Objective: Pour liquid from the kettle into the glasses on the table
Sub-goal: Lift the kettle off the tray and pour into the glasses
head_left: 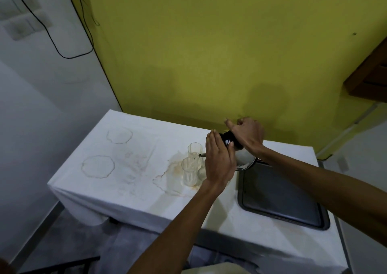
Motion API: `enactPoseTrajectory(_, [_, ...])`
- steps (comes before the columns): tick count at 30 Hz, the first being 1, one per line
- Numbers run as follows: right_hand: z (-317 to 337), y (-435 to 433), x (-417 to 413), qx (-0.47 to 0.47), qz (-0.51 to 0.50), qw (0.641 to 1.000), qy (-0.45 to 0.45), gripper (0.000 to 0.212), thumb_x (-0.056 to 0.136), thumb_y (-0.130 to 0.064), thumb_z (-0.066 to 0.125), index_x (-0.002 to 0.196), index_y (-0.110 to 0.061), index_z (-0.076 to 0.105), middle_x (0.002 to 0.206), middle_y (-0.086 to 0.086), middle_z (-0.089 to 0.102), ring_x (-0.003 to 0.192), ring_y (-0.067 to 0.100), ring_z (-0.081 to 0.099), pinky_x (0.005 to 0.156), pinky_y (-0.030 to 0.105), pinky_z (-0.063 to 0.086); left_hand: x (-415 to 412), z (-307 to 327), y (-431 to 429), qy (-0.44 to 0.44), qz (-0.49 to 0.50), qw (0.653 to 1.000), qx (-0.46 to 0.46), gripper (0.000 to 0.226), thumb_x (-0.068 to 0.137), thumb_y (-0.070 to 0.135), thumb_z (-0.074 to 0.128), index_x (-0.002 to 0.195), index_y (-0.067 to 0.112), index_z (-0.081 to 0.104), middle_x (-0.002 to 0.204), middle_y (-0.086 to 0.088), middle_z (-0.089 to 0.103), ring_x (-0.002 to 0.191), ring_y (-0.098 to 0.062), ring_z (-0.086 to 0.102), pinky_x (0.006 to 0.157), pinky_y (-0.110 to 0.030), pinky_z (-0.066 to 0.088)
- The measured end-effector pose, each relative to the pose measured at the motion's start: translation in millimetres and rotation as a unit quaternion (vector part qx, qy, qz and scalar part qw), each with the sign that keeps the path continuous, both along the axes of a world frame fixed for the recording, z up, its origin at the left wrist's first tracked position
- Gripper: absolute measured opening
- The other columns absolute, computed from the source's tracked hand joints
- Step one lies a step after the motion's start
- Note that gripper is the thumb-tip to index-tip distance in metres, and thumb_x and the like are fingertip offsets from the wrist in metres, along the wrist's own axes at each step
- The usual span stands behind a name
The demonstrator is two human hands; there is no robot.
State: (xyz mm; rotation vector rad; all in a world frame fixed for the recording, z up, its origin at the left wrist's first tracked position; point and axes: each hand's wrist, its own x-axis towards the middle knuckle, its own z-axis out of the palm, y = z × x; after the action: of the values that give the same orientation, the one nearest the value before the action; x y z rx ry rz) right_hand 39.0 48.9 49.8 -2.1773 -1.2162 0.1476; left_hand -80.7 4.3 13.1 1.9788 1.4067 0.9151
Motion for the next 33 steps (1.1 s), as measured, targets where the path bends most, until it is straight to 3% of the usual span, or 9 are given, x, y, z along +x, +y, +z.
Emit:
enactPoseTrajectory(5, [1.3,-0.2,0.6,0.005,-0.005,1.000,-0.009,0.066,0.079,-0.062,0.059,0.042,-0.012,0.037,0.037,-0.003,0.032,0.037,0.015,0.035,0.045,0.024,0.023,4.3,-0.7,0.4,-0.011,0.003,1.000,-0.003,0.063,0.104,0.033,0.038,0.151,-0.004,0.019,0.160,-0.021,0.020,0.150,-0.031,0.015,0.123,-0.041,0.015])
enactPoseTrajectory(11, [0.7,1.5,4.1,0.001,-0.014,1.000,-0.012,0.065,0.078,-0.064,0.056,0.044,-0.011,0.040,0.038,-0.002,0.035,0.040,0.019,0.042,0.046,0.023,0.025,7.1,-2.5,2.0,-0.008,0.003,1.000,0.006,0.063,0.104,0.034,0.038,0.151,-0.004,0.019,0.160,-0.021,0.020,0.150,-0.032,0.015,0.123,-0.041,0.015])
enactPoseTrajectory(24, [7.0,0.0,-1.2,0.003,-0.004,1.000,-0.014,0.073,0.077,-0.071,0.063,0.042,-0.014,0.033,0.036,-0.004,0.028,0.036,0.014,0.033,0.045,0.024,0.022,3.9,-1.7,2.3,-0.021,0.001,1.000,-0.010,0.063,0.104,0.034,0.037,0.152,-0.001,0.017,0.161,-0.019,0.019,0.150,-0.030,0.014,0.123,-0.040,0.014])
enactPoseTrajectory(33, [4.9,2.1,-2.2,0.005,0.002,1.000,-0.017,0.069,0.079,-0.071,0.062,0.044,-0.014,0.043,0.038,-0.003,0.033,0.038,0.014,0.037,0.046,0.024,0.026,1.0,-1.9,3.2,-0.016,0.002,1.000,-0.015,0.064,0.104,0.035,0.037,0.152,-0.001,0.016,0.161,-0.018,0.018,0.150,-0.029,0.013,0.123,-0.038,0.014])
